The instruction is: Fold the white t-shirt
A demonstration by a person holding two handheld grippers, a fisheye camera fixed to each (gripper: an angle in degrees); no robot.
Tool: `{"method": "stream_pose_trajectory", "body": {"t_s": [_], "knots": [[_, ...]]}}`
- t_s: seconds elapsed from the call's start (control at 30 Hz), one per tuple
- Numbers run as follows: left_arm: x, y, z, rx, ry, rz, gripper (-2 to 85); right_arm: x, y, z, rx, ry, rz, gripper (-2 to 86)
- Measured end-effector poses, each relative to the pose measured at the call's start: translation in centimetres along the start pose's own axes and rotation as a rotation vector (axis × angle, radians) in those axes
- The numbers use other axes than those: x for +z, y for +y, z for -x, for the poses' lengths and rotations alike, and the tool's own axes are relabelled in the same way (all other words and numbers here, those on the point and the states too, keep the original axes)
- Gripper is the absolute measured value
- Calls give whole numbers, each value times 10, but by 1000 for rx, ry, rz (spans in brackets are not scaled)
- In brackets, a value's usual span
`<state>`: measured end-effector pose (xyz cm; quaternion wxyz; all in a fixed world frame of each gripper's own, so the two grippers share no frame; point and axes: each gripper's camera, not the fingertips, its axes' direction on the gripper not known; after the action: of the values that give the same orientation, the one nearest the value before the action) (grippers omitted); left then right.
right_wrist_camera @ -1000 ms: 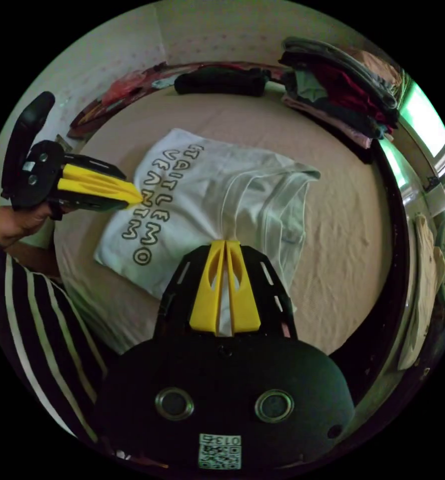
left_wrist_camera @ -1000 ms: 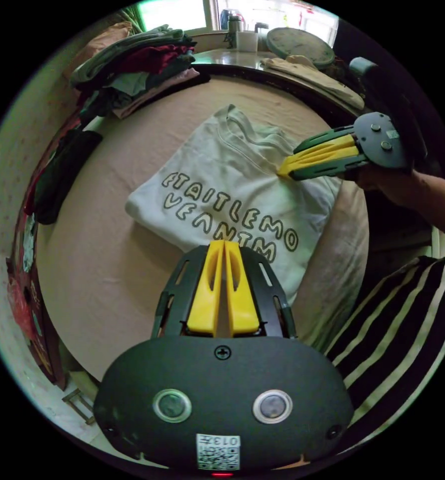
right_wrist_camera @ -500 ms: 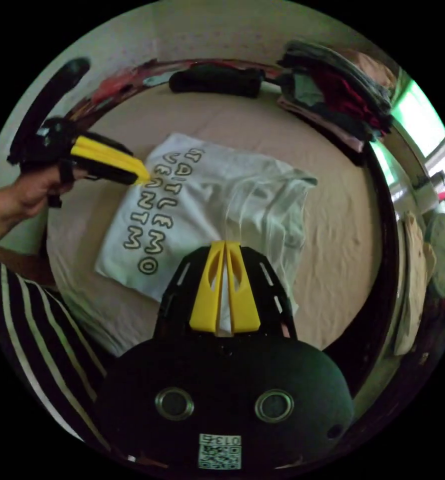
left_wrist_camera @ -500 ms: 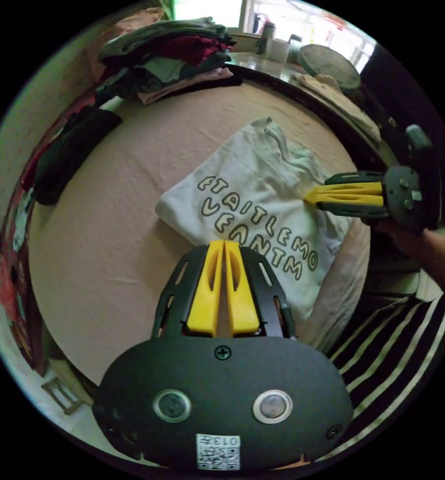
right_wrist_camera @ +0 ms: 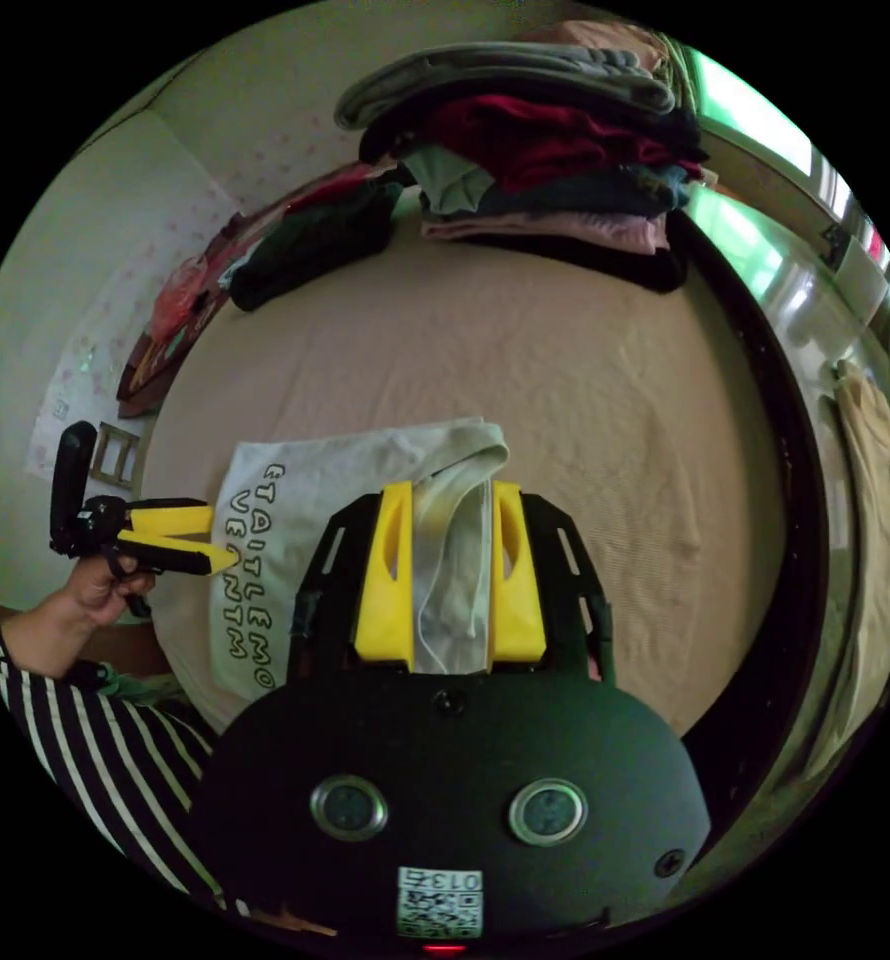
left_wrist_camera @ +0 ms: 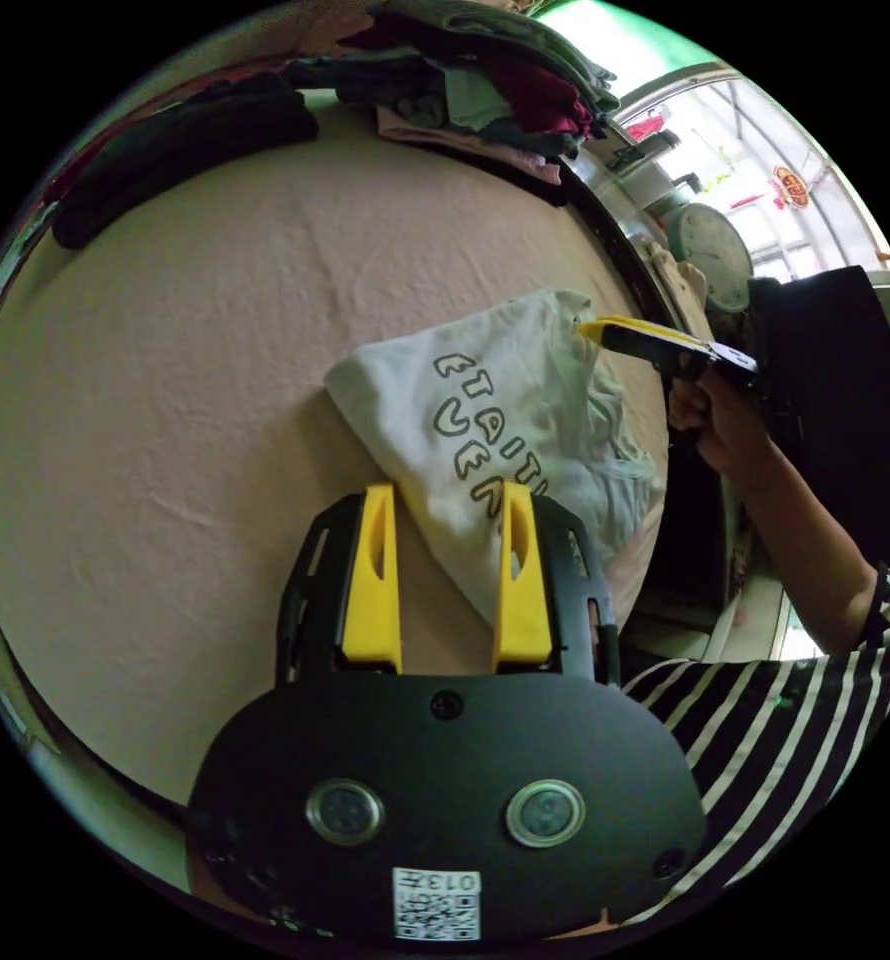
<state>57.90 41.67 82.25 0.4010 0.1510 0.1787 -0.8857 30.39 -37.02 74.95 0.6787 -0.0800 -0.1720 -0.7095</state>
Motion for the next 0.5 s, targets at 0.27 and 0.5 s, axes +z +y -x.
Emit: {"method": "stream_pose_trajectory", "body": {"t_s": [0.27,0.5], "knots": [[-25,-5,-8,-1,-54,-30,109,1,-7,16,-16,53,33,95],[-44,-1,-14,4,-56,-72,63,-8,-9,42,-114,116,-15,46]]}}
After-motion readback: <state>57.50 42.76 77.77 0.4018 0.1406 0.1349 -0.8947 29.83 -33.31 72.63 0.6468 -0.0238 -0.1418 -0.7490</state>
